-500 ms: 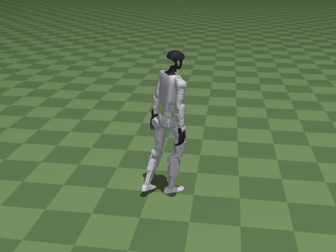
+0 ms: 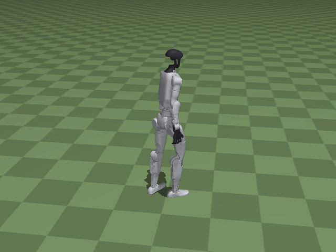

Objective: Kungfu

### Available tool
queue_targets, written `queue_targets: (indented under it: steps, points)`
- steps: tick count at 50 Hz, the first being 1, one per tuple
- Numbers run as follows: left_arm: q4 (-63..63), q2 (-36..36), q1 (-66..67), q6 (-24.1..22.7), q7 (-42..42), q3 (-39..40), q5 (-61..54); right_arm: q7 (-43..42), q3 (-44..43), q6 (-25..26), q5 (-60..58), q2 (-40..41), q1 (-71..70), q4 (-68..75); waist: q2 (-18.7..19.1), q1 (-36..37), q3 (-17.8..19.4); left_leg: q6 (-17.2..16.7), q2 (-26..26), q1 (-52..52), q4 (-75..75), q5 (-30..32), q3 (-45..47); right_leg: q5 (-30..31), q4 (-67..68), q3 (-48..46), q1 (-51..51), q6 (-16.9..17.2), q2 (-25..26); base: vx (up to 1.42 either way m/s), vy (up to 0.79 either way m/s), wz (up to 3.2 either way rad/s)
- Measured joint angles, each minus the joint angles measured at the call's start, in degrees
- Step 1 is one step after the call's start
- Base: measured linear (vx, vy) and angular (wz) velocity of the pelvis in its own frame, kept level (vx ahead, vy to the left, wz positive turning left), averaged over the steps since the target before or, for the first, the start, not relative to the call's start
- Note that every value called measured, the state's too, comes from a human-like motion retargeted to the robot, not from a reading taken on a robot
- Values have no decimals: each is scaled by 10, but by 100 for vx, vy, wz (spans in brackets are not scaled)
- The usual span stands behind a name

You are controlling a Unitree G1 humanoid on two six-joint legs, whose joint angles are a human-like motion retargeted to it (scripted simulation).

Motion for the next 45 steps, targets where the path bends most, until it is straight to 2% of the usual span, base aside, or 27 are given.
queue_targets:
  steps: [3,7,13,15,16,17,20,22,25,27,28,30,32,35,41,42,45]
  points:
    - [27,-5,16,21,11,47,-6,18,-7,17,-15,4,1,4,3,2,-10,-7,11,-14,1,4,15,1,29,30,17,-8,-1,-30,-8,-46]
    - [81,-16,42,57,41,102,-47,-7,-18,37,-31,14,9,22,7,17,-34,-19,30,-32,3,9,37,-6,61,59,39,-15,-5,-13,-17,-49]
    - [120,-22,93,61,32,126,-165,-50,9,66,-124,-5,13,33,16,-2,-55,-39,52,-52,6,17,52,-11,27,-12,94,-58,-40,-16,-26,-24]
    - [121,-22,112,58,33,127,-171,-43,20,77,-161,-12,14,38,12,-1,-60,-46,56,-54,8,18,68,-5,2,-43,116,-32,-62,-17,-36,-62]
    - [120,-20,120,56,37,128,-165,-35,24,86,-178,-14,13,41,6,2,-63,-49,56,-54,11,17,79,-16,-12,-60,125,8,-74,-19,-46,-76]
    - [120,-17,127,55,42,129,-156,-25,26,96,-195,-14,12,44,2,5,-65,-52,60,-54,14,17,89,-27,-24,-72,133,27,-79,-18,-50,-82]
    - [118,-5,146,50,67,133,-117,6,20,123,-236,-6,12,50,3,19,-67,-65,94,-52,26,18,114,-58,-48,-65,139,-36,-48,-16,-68,-80]
    - [113,-1,154,49,91,138,-97,24,4,135,-254,2,12,54,-3,34,-69,-67,110,-55,42,20,131,-62,-59,-59,140,-50,-35,-8,-48,-72]
    - [108,-10,144,49,132,133,-107,52,-31,133,-261,5,9,52,-4,46,-61,-61,134,-81,88,40,119,-78,-56,-28,134,-55,-19,-21,-55,-24]
    - [113,-29,117,55,171,120,-147,53,-48,125,-243,0,6,45,1,31,-53,-35,138,-124,146,64,71,-85,-51,-31,130,-62,-15,-20,-38,51]
    - [112,-38,106,59,187,113,-166,51,-53,119,-229,-3,5,45,1,21,-51,-9,131,-147,176,70,50,-87,-52,-40,131,-66,-15,-15,-37,63]
    - [100,-54,88,64,194,100,-185,45,-61,108,-202,-9,3,53,-1,15,-49,22,118,-176,223,70,43,-90,-52,-41,132,-75,-15,-10,-30,26]
    - [78,-67,75,64,180,86,-169,38,-77,110,-180,-14,0,68,-3,30,-46,2,98,-184,242,70,51,-92,-51,-31,134,-81,-12,-4,-26,-27]
    - [47,-79,63,62,178,56,-119,36,-105,119,-161,-21,1,92,-5,62,-47,-28,39,-200,246,62,22,-96,-50,-21,137,-88,-7,2,-24,-41]
    - [7,-70,56,32,172,7,41,55,-116,151,-182,-39,1,120,9,79,-52,-58,17,-185,158,52,125,-112,-50,-26,156,-98,23,13,-18,-9]
    - [5,-68,56,27,159,3,72,53,-116,155,-190,-40,1,119,11,75,-52,-50,12,-179,143,54,139,-116,-50,-29,161,-97,27,19,-9,27]
    - [15,-60,56,27,119,-9,139,48,-106,154,-205,-43,3,114,8,51,-58,61,-11,-153,106,37,171,-127,-46,-45,177,-92,29,26,-9,34]
